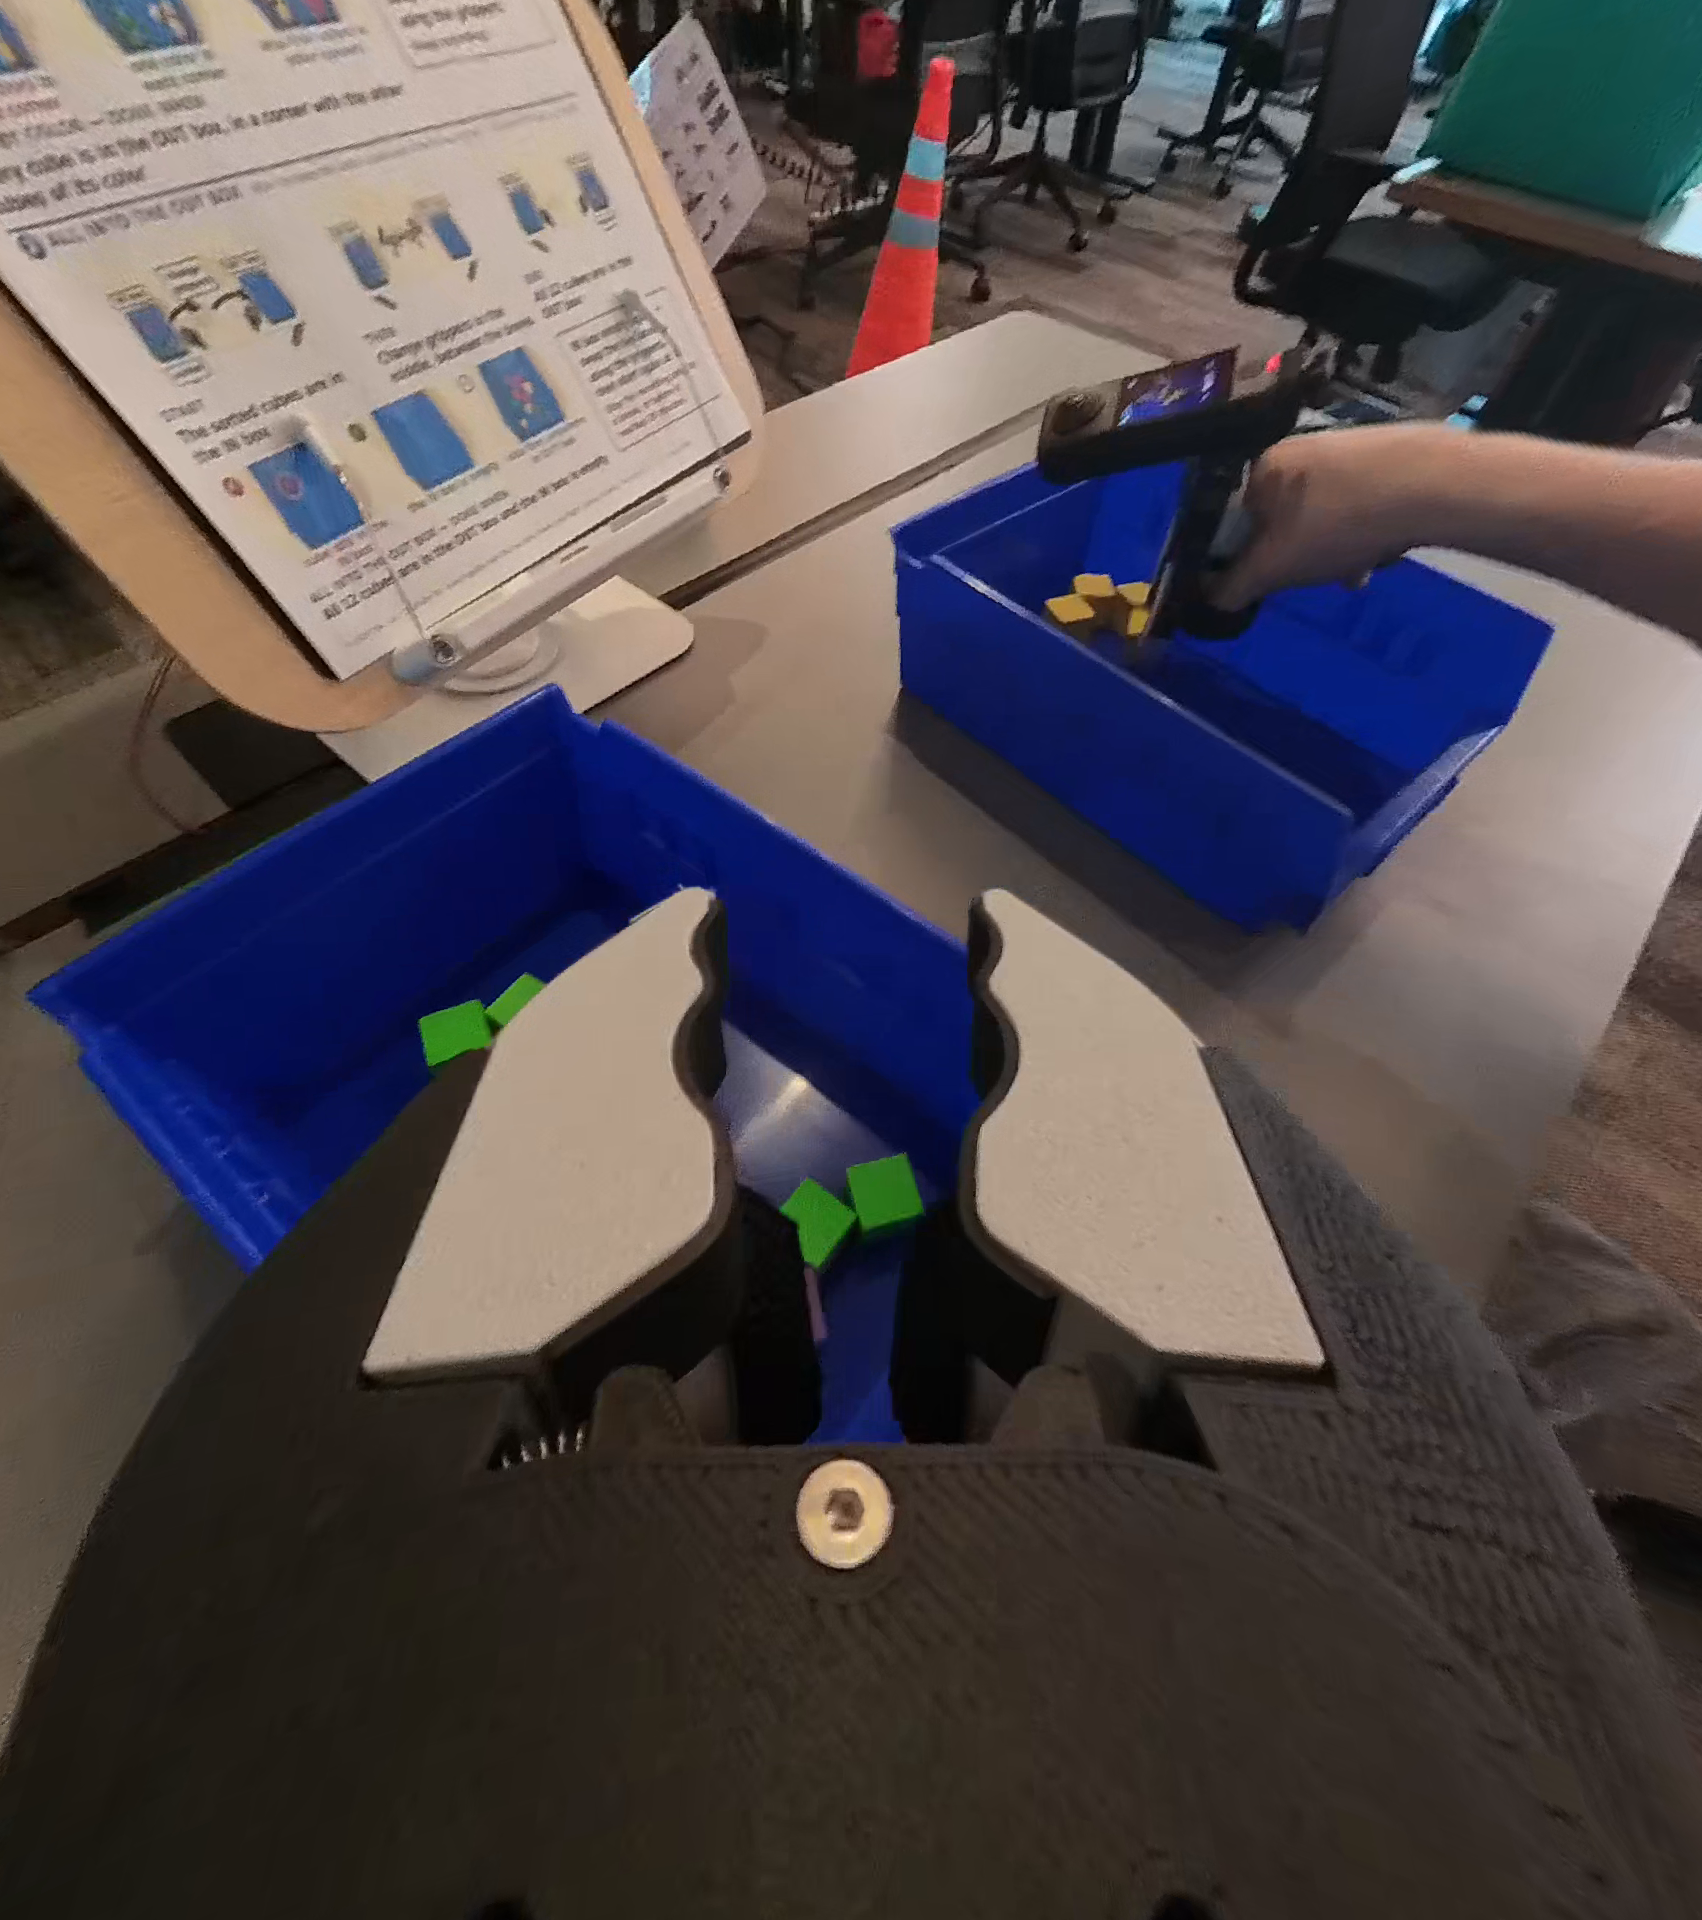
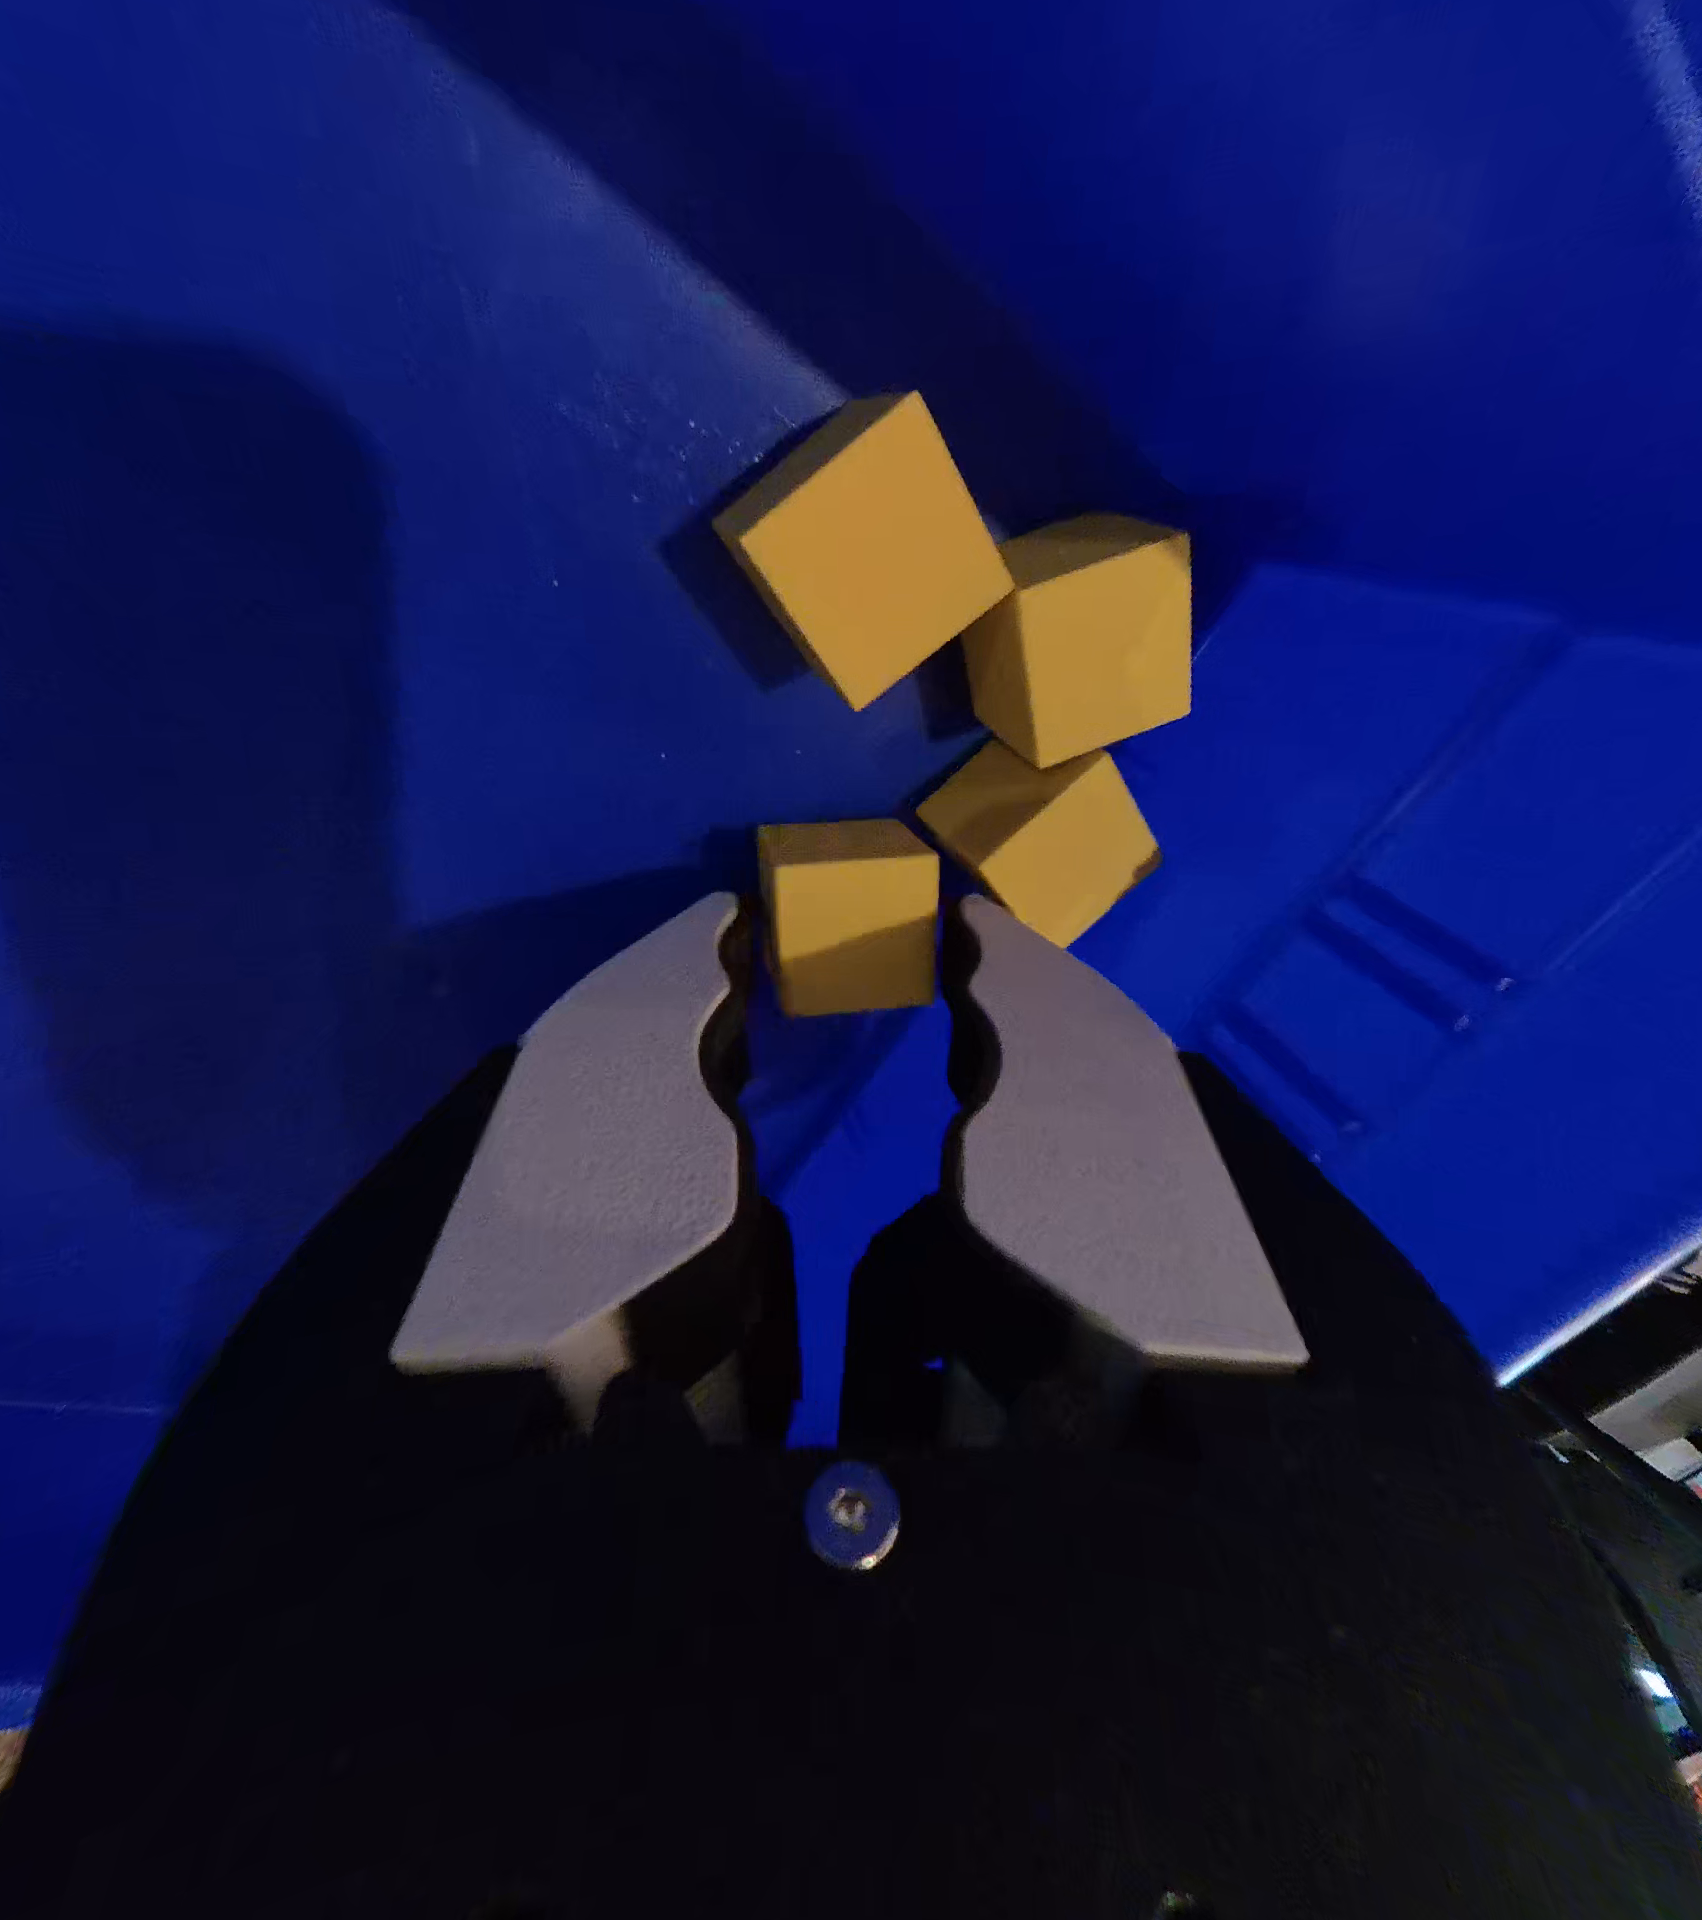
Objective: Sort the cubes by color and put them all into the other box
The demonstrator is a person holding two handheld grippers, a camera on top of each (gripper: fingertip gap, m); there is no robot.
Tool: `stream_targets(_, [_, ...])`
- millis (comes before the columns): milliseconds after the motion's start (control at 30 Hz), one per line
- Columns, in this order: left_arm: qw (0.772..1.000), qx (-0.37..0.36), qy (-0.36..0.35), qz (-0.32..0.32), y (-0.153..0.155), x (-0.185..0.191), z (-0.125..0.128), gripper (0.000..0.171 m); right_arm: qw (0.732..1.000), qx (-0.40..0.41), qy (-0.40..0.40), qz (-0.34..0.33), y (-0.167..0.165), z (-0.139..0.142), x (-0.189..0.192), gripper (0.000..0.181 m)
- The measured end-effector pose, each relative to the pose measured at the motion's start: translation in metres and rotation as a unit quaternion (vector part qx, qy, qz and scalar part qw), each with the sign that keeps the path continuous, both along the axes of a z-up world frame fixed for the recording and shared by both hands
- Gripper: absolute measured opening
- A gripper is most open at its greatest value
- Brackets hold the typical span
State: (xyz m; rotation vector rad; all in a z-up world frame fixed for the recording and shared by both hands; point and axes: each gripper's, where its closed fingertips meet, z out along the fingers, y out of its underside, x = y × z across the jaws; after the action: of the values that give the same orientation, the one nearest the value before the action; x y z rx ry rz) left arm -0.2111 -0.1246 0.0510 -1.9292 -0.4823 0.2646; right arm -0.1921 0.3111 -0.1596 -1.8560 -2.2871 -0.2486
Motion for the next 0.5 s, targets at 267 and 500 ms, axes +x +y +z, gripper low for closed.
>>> stream_targets(267, [0.99, -0.127, -0.042, 0.04, -0.006, -0.025, -0.059, 0.054, 0.997, -0.062, 0.037, 0.007, -0.027, 0.022, 0.012, 0.067])
stream_targets(500, [0.953, -0.299, -0.007, 0.044, -0.016, -0.055, -0.105, 0.049, 0.954, -0.131, 0.256, 0.087, -0.088, 0.108, 0.014, 0.061])
